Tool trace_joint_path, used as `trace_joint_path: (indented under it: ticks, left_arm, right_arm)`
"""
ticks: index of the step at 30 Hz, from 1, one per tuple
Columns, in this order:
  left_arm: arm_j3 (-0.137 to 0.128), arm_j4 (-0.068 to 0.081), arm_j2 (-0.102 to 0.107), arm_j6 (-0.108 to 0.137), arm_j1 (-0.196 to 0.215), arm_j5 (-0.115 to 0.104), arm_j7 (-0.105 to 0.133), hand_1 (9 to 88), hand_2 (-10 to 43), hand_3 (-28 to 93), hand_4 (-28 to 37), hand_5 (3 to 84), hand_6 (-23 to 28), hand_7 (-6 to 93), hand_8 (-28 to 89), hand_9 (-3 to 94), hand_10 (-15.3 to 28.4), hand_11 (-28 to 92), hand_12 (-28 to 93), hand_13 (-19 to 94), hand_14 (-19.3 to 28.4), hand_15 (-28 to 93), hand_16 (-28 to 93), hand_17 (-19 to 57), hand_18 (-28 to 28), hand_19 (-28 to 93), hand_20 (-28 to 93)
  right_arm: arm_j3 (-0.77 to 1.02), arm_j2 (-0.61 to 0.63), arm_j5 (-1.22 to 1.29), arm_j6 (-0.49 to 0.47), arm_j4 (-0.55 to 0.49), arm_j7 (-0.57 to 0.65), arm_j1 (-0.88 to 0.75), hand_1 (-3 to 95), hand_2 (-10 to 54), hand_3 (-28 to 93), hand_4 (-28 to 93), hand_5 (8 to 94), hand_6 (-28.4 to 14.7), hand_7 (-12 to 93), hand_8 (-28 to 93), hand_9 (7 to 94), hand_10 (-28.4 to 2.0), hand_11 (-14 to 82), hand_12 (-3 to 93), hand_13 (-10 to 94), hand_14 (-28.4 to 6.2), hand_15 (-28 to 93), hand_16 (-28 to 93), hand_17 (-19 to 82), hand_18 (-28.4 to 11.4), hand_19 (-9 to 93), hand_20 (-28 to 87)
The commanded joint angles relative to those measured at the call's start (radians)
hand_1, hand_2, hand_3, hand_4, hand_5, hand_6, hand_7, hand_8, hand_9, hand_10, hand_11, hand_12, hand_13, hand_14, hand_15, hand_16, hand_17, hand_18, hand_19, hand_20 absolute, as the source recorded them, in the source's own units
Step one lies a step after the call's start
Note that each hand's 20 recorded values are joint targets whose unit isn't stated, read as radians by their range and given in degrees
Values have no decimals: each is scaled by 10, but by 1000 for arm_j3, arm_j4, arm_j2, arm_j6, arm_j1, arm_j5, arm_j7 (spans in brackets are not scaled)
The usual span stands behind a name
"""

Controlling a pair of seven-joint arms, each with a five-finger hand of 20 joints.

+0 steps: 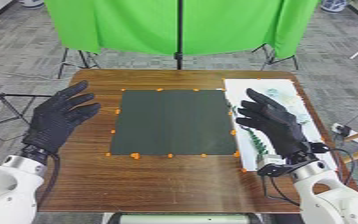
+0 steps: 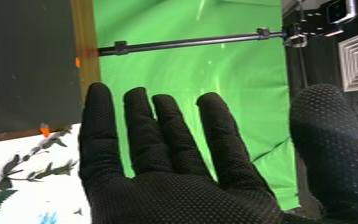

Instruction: Arrange flowers

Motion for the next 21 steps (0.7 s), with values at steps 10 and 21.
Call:
trace_joint_path:
  ticks: [10,21]
  left_arm:
    - [46,13,-17,-13,1,-1,-6,253,-13,710,-269,345,20,249,-117,305,133,305,137,278,160,478,-27,-69,237,547,104]
    - [75,12,-37,-7,22,-2,24,254,-12,710,-269,344,20,249,-116,304,133,305,137,278,160,479,-27,-69,237,546,104]
  right_arm:
    - [15,8,-7,13,-13,-17,3,122,99,881,-255,307,-43,128,-111,312,-137,89,200,271,-118,106,297,21,-220,491,232]
    - [0,37,16,7,-5,23,25,122,98,880,-254,309,-44,128,-111,313,-137,89,198,272,-120,107,298,20,-220,492,233]
